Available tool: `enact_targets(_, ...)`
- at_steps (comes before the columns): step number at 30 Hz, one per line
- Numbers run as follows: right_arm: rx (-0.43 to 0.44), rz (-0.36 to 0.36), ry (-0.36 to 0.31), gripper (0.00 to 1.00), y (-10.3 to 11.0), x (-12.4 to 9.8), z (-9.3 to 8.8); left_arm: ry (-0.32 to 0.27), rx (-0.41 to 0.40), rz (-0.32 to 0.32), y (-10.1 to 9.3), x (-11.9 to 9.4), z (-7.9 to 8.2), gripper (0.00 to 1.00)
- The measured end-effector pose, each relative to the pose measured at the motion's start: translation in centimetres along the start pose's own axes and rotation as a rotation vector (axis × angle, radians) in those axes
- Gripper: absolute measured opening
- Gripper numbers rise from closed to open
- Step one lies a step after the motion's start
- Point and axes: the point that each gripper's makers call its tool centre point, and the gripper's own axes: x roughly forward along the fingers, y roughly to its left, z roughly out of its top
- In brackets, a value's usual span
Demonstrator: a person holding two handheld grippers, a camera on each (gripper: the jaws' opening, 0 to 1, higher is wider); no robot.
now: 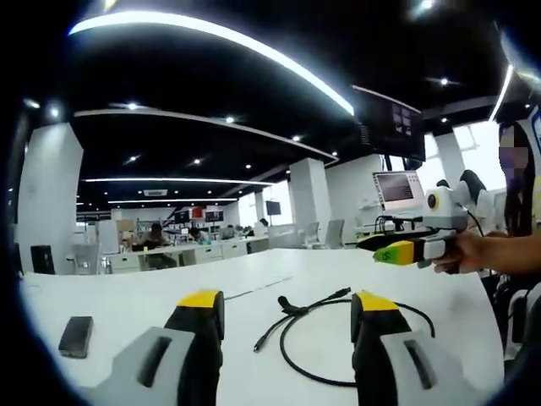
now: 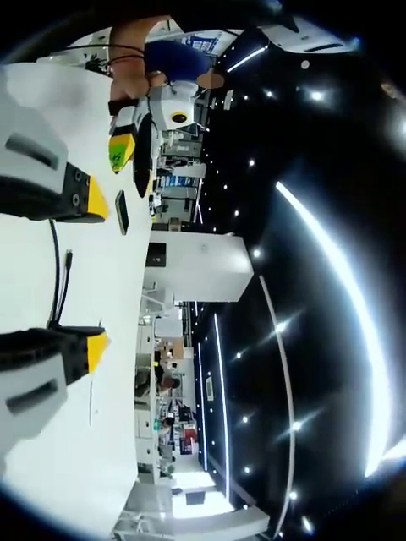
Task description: Find the charging cable on the desk, coil it up and secure with Velcro.
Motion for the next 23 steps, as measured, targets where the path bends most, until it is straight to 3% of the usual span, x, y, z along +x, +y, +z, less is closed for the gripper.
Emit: enact_targets(23,0.016,-0.001,0.044,0.49,-0.2,0.3,-1.7,0.006,-0.001,-0.012,-0.4,-0.4,-1.0,0.59)
